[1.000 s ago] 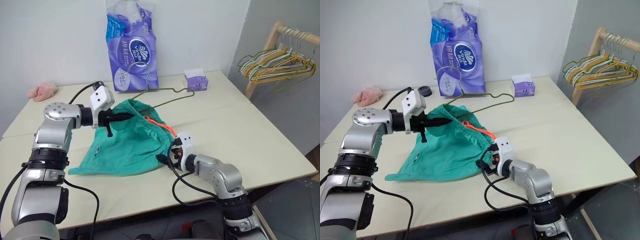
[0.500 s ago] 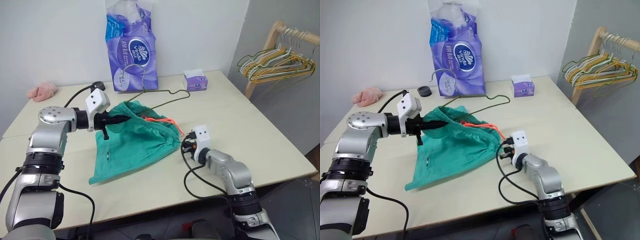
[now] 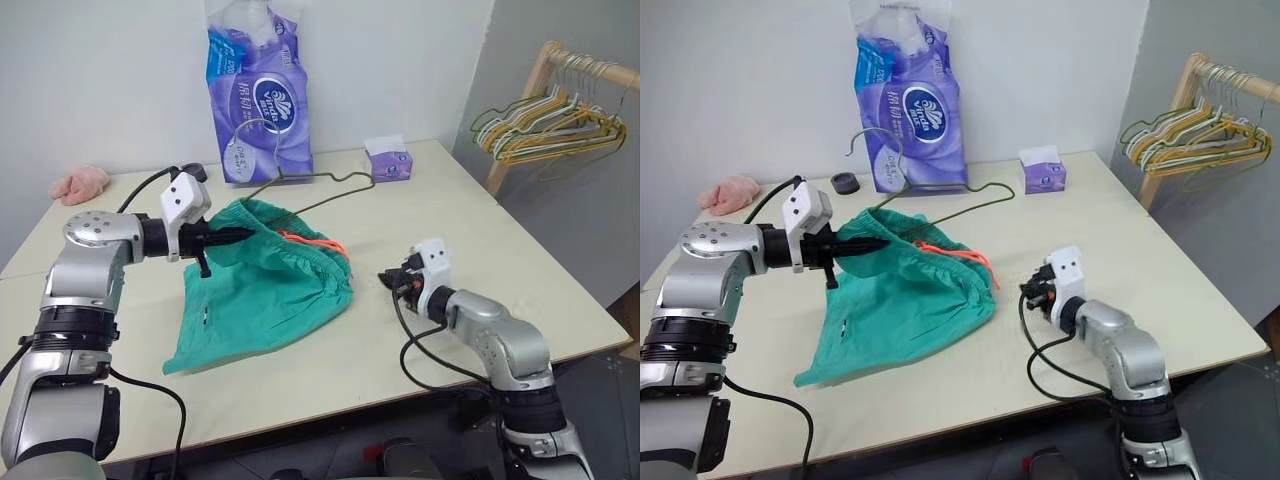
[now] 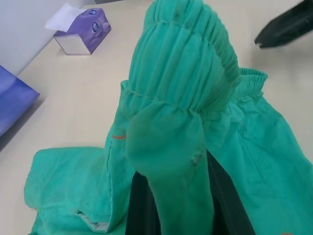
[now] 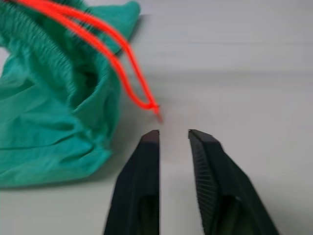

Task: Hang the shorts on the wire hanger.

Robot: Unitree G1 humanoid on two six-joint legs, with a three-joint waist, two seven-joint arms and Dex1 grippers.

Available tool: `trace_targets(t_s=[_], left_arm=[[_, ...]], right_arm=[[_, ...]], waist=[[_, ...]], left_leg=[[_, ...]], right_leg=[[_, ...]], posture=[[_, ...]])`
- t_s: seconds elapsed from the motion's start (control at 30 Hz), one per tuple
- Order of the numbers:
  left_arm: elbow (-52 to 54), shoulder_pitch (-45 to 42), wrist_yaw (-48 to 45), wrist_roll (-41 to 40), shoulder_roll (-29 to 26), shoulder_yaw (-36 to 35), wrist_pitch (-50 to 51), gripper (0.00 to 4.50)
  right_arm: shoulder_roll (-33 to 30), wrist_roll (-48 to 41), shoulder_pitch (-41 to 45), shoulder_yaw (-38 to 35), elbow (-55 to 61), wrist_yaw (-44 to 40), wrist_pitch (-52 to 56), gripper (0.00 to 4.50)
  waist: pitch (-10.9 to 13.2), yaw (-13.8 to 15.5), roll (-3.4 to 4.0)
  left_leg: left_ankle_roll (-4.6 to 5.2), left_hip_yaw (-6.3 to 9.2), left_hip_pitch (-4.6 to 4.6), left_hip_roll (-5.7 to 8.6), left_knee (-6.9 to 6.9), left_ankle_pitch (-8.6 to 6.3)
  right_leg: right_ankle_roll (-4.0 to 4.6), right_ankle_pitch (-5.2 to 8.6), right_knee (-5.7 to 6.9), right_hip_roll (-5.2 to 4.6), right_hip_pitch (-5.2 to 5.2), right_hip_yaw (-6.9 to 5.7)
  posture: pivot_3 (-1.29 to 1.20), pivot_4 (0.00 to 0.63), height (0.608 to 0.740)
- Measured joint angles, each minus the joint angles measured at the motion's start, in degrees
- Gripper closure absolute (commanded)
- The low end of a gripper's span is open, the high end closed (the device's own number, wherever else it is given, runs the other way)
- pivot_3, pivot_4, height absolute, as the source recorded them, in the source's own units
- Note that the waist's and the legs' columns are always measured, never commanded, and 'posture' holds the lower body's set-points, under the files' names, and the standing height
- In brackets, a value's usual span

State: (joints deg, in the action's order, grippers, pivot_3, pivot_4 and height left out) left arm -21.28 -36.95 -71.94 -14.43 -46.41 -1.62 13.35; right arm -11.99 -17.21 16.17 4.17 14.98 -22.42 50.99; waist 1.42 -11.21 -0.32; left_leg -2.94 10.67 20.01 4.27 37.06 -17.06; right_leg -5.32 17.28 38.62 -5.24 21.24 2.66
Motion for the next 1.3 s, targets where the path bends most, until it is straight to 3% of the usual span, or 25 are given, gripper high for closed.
trace_targets(t_s=[0.23,0.7,0.87,1.17,1.3], left_arm=[[-0.1,0.0,-0.1,0.1,0.0,0.0,-0.3,4.5],[-0.5,0.0,0.0,0.3,0.6,0.1,-1.0,4.5],[-0.5,0.0,0.0,0.3,0.7,0.1,-1.0,4.5],[0.1,0.5,0.1,0.3,0.7,0.1,-1.0,4.5],[0.7,1.3,-0.2,0.0,0.6,0.1,-0.4,4.5]], right_arm=[[8.6,-1.9,-1.3,0.3,-0.4,4.7,2.4,0.11],[11.5,0.4,4.8,4.8,-15.4,4.6,-4.3,0.05],[13.5,2.4,7.2,5.7,-21.1,6.0,-7.5,1.25],[12.8,3.1,6.2,5.2,-20.8,7.6,-9.5,4.37],[9.5,2.9,5.8,3.1,-17.9,7.4,-9.4,4.44]], waist=[[0.0,0.0,0.0],[0.0,-0.1,0.01],[0.0,-0.1,0.01],[0.0,0.0,0.0],[0.0,0.0,0.0]], left_leg=[[0.0,0.0,-0.02,0.0,0.0,0.0],[-0.02,0.0,-0.03,0.02,0.0,0.01],[-0.04,0.02,-0.03,0.02,0.0,0.02],[-0.17,0.03,-0.03,0.02,0.01,0.09],[-0.16,0.03,-0.03,0.02,0.0,0.09]], right_leg=[[0.0,0.0,0.0,0.0,0.12,0.01],[0.01,0.0,0.02,0.0,0.13,0.01],[0.01,0.0,0.04,0.01,0.13,0.01],[0.01,0.0,0.11,-0.01,0.14,0.02],[0.01,0.0,0.1,-0.01,0.14,0.02]], posture=[[-0.16,0.0,0.74],[-0.15,0.0,0.74],[-0.14,0.0,0.74],[-0.15,0.0,0.74],[-0.15,0.0,0.74]])
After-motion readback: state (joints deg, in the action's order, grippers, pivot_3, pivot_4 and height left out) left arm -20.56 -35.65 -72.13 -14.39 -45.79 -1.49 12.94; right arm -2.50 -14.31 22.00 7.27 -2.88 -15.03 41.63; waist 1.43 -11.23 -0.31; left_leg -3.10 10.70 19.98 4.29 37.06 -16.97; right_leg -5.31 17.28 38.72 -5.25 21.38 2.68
